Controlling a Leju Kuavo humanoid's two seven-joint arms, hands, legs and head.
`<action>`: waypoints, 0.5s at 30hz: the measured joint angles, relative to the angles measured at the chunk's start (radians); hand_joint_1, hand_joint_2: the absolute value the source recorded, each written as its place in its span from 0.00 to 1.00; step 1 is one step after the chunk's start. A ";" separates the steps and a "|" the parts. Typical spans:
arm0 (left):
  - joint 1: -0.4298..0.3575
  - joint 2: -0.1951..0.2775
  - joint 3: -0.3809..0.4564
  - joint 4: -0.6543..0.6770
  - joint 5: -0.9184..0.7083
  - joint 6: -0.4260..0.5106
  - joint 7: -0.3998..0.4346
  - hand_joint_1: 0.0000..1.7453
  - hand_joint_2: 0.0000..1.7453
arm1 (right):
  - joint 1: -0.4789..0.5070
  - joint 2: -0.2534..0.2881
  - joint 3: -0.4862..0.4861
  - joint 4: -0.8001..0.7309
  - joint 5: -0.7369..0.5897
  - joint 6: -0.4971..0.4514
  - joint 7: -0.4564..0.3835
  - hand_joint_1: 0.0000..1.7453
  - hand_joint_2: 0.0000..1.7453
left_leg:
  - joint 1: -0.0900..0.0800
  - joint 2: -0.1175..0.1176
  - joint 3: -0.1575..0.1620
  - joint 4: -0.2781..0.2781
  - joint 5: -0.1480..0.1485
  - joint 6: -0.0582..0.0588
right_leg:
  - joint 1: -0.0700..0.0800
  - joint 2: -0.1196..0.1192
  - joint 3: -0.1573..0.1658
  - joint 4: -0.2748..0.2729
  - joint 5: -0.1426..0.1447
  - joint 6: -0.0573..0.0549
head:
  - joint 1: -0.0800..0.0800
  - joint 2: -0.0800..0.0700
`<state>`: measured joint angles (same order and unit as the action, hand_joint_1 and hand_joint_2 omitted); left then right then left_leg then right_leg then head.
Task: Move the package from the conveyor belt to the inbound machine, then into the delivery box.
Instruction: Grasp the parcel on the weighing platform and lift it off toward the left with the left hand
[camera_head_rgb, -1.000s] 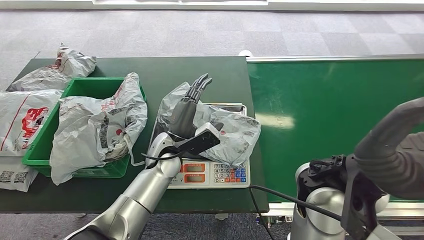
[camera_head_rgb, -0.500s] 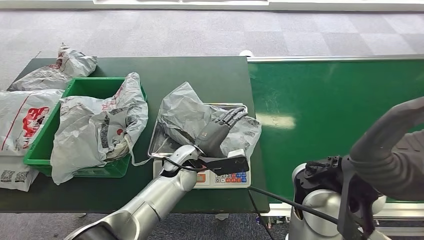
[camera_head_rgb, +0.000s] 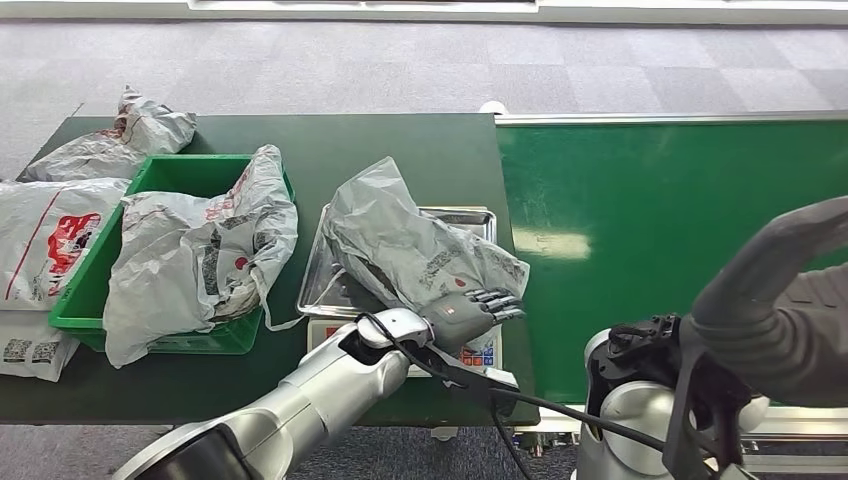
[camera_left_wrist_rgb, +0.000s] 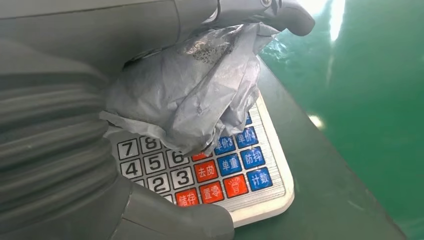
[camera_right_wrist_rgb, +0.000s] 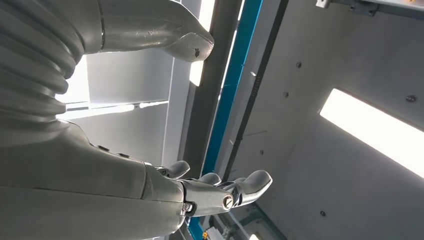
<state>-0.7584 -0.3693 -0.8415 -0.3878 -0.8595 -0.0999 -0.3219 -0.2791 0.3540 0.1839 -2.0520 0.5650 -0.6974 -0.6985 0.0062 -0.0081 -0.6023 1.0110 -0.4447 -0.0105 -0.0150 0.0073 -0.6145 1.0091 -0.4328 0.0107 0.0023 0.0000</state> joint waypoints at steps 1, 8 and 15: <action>-0.005 0.000 -0.006 0.002 0.002 -0.008 0.001 0.77 1.00 | 0.000 0.000 0.001 0.000 0.000 0.000 0.000 0.00 1.00 | 0.000 0.000 0.000 0.000 0.000 0.000 | 0.000 0.000 0.000 0.000 0.000 0.000 | 0.000 0.000; -0.030 0.000 -0.025 0.016 0.018 -0.011 -0.004 0.99 1.00 | 0.000 0.000 0.006 0.000 0.003 0.000 0.000 0.00 1.00 | 0.000 0.000 0.001 0.000 0.000 0.000 | 0.000 0.000 0.001 0.000 0.000 0.000 | 0.000 0.000; -0.035 -0.001 -0.033 0.021 0.003 0.109 0.012 0.99 1.00 | 0.001 0.000 0.007 0.000 0.003 0.000 0.000 0.00 1.00 | 0.000 0.001 0.002 0.000 0.000 0.000 | 0.001 0.001 0.001 0.000 0.000 0.000 | 0.000 0.000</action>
<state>-0.7936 -0.3704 -0.8745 -0.3663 -0.8560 0.0094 -0.3094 -0.2785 0.3540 0.1907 -2.0520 0.5681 -0.6975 -0.6985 0.0061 -0.0075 -0.6006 1.0109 -0.4449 -0.0107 -0.0145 0.0082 -0.6138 1.0091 -0.4327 0.0106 0.0025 0.0000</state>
